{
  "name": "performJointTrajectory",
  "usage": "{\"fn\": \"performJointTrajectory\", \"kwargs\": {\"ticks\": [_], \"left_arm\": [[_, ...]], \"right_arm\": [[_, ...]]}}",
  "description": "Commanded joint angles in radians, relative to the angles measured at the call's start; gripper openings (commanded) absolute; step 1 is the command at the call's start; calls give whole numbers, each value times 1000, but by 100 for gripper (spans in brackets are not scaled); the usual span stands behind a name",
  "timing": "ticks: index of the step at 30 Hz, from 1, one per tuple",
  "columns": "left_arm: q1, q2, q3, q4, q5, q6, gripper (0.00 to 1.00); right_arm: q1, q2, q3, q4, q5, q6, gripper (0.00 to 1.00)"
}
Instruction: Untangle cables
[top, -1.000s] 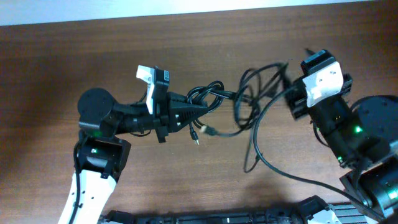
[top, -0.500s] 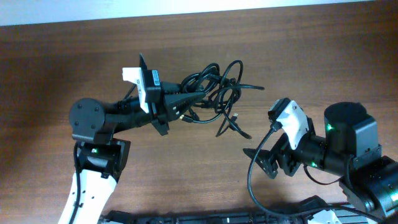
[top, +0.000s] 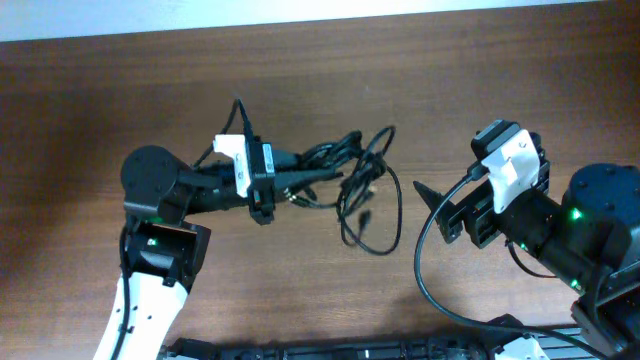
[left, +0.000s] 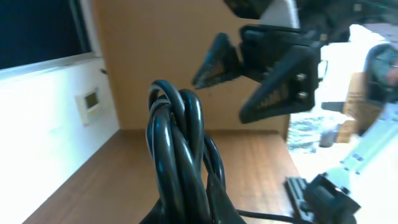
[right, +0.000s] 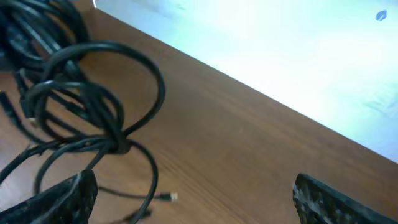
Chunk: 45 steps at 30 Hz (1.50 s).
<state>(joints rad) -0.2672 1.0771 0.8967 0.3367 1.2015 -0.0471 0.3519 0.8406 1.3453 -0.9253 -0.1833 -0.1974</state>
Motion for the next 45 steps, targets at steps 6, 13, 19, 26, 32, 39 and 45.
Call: {"fn": "performJointTrajectory", "kwargs": {"ticks": [6,13,19,26,32,39,45], "left_arm": [[1,-10,7,110,221,18,0],[-2,-10,7,127,276,19,0],[-60,-10,7,208,277,18,0],[-24,-10,7,201,277,18,0],[-24,-10,7,201,277,18,0],[-24,-9,7,142,227,18,0],[-24,-10,7,-106,99,49,0]], "right_arm": [[-5,-5,14,-109,-498,-548,87],[-5,6,14,-90,-675,-618,70],[-5,69,14,-88,-724,-618,48],[-5,72,15,-80,-692,-618,36],[-5,72,15,-41,-669,-618,4],[-5,68,15,-1,-669,-617,4],[-5,29,18,152,-653,-606,4]]}}
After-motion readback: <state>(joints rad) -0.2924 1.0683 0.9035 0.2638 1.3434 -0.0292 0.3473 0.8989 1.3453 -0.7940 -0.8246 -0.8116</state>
